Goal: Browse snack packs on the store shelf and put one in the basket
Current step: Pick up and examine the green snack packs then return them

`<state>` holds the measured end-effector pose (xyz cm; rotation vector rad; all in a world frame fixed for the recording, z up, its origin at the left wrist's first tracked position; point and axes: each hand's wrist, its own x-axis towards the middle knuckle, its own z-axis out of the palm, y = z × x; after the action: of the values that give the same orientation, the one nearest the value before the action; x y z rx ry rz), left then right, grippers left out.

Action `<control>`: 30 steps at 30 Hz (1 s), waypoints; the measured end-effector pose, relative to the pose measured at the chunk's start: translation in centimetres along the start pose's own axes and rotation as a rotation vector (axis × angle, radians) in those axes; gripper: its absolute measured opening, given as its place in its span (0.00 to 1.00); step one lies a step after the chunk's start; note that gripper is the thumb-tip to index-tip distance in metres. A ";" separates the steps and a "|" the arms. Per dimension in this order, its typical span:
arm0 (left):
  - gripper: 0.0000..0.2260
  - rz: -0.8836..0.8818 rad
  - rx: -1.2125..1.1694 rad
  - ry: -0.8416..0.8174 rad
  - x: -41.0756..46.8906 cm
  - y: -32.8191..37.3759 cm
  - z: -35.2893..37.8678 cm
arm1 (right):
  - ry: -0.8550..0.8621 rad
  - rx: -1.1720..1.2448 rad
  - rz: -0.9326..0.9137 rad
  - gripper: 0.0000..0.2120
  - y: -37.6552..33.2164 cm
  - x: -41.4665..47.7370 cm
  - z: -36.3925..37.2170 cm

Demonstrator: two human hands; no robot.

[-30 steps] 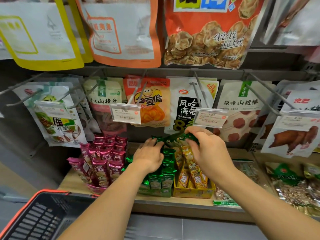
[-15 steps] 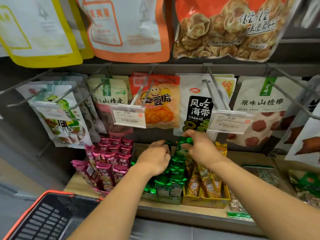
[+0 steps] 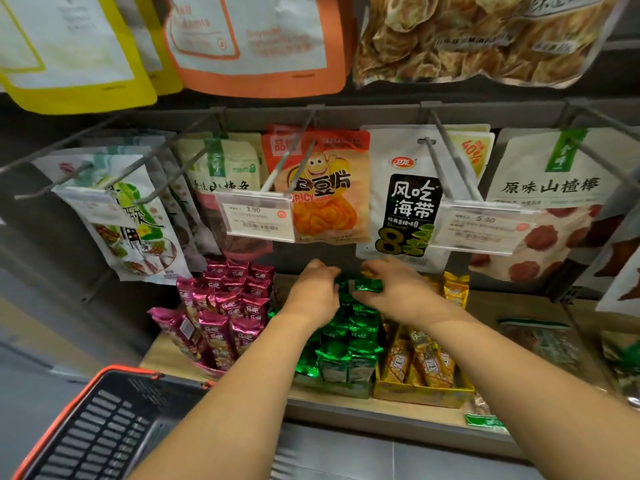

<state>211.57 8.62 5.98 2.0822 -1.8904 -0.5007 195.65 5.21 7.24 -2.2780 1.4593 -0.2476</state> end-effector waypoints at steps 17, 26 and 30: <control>0.09 0.241 0.086 0.495 -4.2 3.3 -3.2 | 0.046 -0.035 -0.032 0.25 0.0 -1.5 1.3; 0.06 0.653 0.114 0.792 -12.6 4.7 -8.7 | 0.147 0.229 -0.138 0.25 -3.9 -3.6 -1.0; 0.07 0.714 -0.041 0.919 -15.8 5.2 -11.7 | -0.013 0.386 -0.325 0.13 -6.2 -7.4 -4.6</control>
<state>210.71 23.53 19.76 1.1105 -1.7735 0.4966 195.86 12.98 14.68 -2.1724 0.9280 -0.5569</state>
